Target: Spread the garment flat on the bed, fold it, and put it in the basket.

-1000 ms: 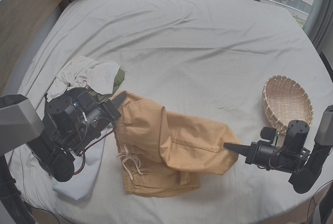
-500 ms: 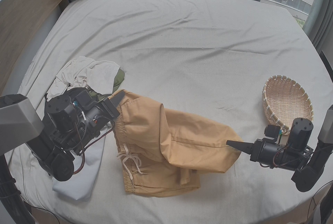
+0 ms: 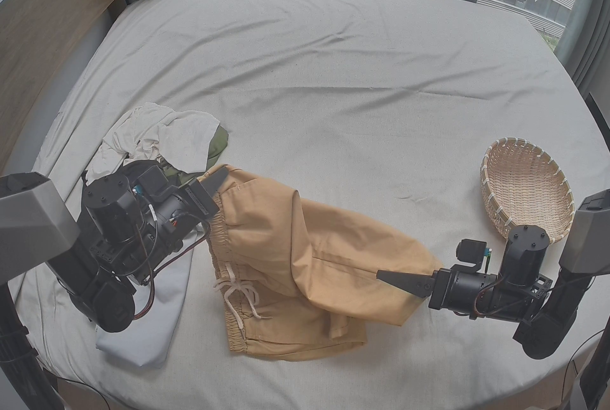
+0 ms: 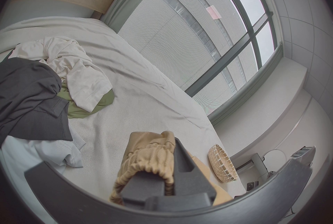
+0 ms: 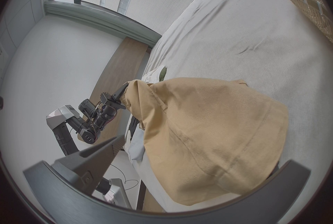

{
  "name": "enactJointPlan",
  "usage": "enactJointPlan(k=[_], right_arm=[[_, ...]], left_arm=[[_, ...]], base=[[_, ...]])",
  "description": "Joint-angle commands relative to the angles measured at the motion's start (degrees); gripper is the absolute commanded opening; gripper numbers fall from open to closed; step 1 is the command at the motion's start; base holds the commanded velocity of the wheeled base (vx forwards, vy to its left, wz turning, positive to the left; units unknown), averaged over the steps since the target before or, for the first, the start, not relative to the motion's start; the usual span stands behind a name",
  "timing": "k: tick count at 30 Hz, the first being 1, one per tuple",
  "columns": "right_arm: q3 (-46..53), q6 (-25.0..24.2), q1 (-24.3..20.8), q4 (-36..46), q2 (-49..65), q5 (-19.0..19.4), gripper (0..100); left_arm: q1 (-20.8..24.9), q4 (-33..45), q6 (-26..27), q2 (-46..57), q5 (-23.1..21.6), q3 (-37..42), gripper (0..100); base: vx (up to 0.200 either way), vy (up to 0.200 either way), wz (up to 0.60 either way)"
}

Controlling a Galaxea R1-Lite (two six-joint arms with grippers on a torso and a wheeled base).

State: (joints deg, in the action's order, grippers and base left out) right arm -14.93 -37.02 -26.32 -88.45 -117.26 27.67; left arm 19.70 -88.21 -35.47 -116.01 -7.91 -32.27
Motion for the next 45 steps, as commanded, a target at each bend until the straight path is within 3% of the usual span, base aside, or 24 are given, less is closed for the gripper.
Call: enactJointPlan(k=[1,3,4,12,20,29,38,45], right_arm=[[-0.3,0.0,-0.7,-0.1,-0.7,-0.1,100],[-0.3,0.0,-0.8,-0.1,-0.6,-1.0,100],[-0.3,0.0,-0.8,-0.1,-0.6,-1.7,0],[1.6,0.2,-0.6,-0.1,0.5,-2.4,0],[4.2,0.2,0.6,0.1,10.4,-2.6,0],[7.2,0.4,6.4,0.7,24.8,-2.3,0],[3.3,0.4,11.6,8.3,30.3,-2.3,0],[-1.8,0.5,14.8,16.2,33.7,-2.0,0]], left_arm=[[0.0,0.0,0.0,0.2,0.0,0.0,0],[0.0,0.0,0.0,0.2,0.0,0.2,0],[-0.1,0.0,0.0,0.2,0.0,0.4,0],[0.3,0.0,0.0,0.3,-0.1,0.8,0],[1.1,-0.2,-0.3,3.8,-1.0,2.9,0],[4.1,-0.2,0.1,12.7,-6.2,4.3,0],[4.1,-0.2,10.1,15.4,-14.5,9.2,0],[2.4,-0.2,11.8,16.9,-16.4,11.7,0]], base=[[0.0,0.0,0.0],[0.0,0.0,0.0],[0.0,0.0,0.0],[0.0,0.0,0.0],[0.0,0.0,0.0],[0.0,0.0,0.0],[0.0,0.0,0.0],[0.0,0.0,0.0]])
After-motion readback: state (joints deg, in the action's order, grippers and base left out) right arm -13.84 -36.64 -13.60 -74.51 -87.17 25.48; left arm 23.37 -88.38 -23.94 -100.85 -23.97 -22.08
